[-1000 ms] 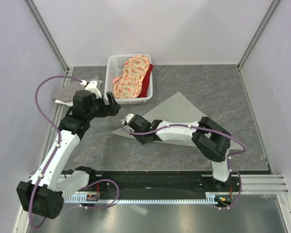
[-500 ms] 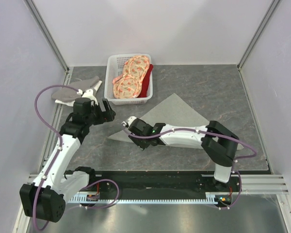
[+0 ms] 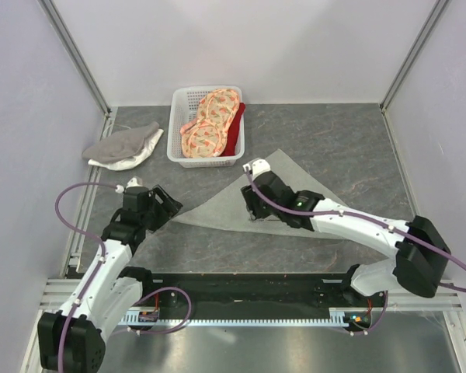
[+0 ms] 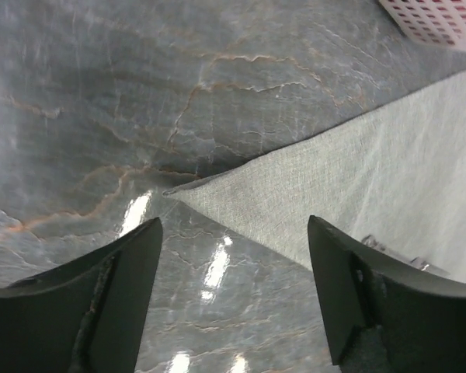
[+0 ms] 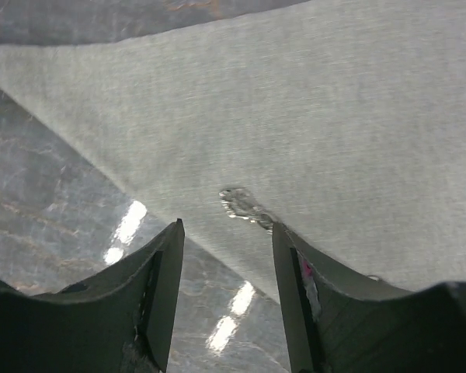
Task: Fold the napkin, place the utensils inside, and roll it up
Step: Fold the napkin
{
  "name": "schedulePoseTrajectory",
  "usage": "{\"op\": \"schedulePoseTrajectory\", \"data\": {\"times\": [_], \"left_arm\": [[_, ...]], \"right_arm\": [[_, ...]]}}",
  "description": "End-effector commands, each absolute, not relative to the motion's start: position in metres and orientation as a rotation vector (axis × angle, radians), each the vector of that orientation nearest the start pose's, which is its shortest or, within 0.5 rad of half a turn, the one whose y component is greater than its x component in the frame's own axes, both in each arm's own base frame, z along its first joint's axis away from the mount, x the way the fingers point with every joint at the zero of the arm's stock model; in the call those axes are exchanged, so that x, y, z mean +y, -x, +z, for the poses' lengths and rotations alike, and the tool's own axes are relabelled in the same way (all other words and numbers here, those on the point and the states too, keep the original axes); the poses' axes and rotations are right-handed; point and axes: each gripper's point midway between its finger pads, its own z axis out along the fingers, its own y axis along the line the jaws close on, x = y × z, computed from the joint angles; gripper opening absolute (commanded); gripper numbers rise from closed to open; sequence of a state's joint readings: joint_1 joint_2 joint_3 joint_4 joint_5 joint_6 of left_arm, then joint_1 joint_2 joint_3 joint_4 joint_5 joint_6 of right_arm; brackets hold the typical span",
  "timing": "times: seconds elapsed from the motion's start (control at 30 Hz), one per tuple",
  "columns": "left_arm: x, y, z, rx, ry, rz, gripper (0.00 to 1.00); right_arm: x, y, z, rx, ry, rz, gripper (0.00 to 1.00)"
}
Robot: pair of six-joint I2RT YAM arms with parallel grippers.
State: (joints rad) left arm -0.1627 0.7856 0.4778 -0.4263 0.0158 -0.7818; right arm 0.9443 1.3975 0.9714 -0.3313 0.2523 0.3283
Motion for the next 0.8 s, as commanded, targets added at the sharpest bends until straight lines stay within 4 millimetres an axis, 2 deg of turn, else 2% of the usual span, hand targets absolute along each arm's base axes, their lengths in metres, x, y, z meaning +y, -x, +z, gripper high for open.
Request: {"op": "schedulePoseTrajectory", "data": {"times": [0.0, 0.23, 0.33, 0.47, 0.77], "left_arm": [[-0.073, -0.246, 0.082, 2.157, 0.981, -0.594, 0.77], [-0.076, -0.242, 0.062, 2.081, 1.173, -0.682, 0.65], [-0.075, -0.238, 0.052, 2.093, 1.203, -0.672, 0.64], [-0.074, -0.241, 0.05, 2.064, 1.212, -0.675, 0.63], [-0.074, -0.24, 0.032, 2.082, 1.269, -0.664, 0.55]], "right_arm": [[0.271, -0.253, 0.149, 2.202, 0.48, 0.411, 0.58], [0.252, -0.261, 0.16, 2.182, 0.414, 0.432, 0.59], [0.247, -0.265, 0.162, 2.179, 0.399, 0.436, 0.59], [0.241, -0.268, 0.161, 2.182, 0.391, 0.425, 0.59], [0.237, -0.271, 0.158, 2.193, 0.389, 0.419, 0.59]]}}
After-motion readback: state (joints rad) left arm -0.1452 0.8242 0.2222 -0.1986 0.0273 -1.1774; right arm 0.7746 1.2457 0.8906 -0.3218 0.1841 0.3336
